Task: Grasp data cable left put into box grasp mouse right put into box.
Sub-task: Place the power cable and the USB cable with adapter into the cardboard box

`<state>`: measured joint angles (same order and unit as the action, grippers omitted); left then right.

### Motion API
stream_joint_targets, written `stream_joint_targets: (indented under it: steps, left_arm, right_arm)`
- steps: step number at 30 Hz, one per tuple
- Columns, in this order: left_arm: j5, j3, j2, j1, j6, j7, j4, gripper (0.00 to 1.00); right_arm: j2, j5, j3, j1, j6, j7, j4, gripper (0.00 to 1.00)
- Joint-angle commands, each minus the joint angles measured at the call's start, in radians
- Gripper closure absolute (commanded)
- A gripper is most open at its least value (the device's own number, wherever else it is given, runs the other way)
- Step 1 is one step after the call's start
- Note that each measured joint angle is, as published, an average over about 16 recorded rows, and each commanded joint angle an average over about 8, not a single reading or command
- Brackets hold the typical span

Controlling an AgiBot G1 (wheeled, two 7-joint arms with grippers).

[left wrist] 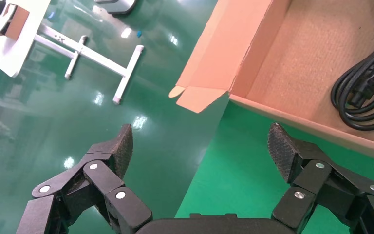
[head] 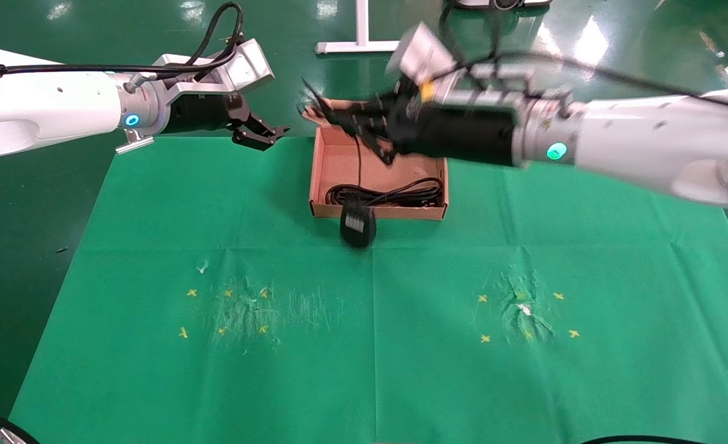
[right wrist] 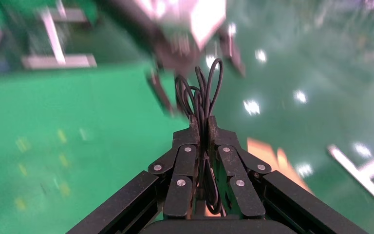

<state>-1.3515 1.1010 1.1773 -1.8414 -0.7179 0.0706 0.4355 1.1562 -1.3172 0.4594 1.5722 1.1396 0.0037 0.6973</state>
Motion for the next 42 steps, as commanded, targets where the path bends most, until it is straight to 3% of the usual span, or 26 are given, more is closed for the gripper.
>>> stream_joint_targets:
  steps: [1, 19, 31, 32, 39, 40, 42]
  left_arm:
    - [-0.001, 0.001, -0.001, 0.001, 0.001, -0.003, 0.004, 0.0]
    - [-0.012, 0.008, -0.01, 0.004, 0.008, -0.027, 0.028, 0.0]
    - [-0.016, 0.012, -0.014, 0.005, 0.012, -0.038, 0.04, 0.0]
    - [-0.017, 0.012, -0.014, 0.005, 0.012, -0.039, 0.04, 0.0]
    - [-0.017, 0.013, -0.016, 0.005, 0.013, -0.042, 0.043, 0.0]
    - [-0.017, 0.013, -0.016, 0.005, 0.013, -0.043, 0.043, 0.0]
    - [-0.017, 0.013, -0.016, 0.006, 0.013, -0.043, 0.044, 0.0]
  right_arm:
    - [0.003, 0.048, -0.023, 0.008, 0.04, -0.039, -0.028, 1.0]
    - [0.047, 0.083, -0.043, 0.1, 0.11, -0.195, -0.257, 1.0]
    - [0.086, 0.039, -0.032, 0.069, -0.04, -0.314, -0.428, 0.99]
    - [0.086, 0.039, -0.034, 0.066, -0.048, -0.322, -0.439, 0.93]
    - [0.09, 0.043, -0.04, 0.053, -0.071, -0.351, -0.495, 0.07]
    - [0.09, 0.043, -0.041, 0.052, -0.072, -0.352, -0.499, 0.0]
    - [0.09, 0.044, -0.041, 0.052, -0.072, -0.351, -0.498, 0.0]
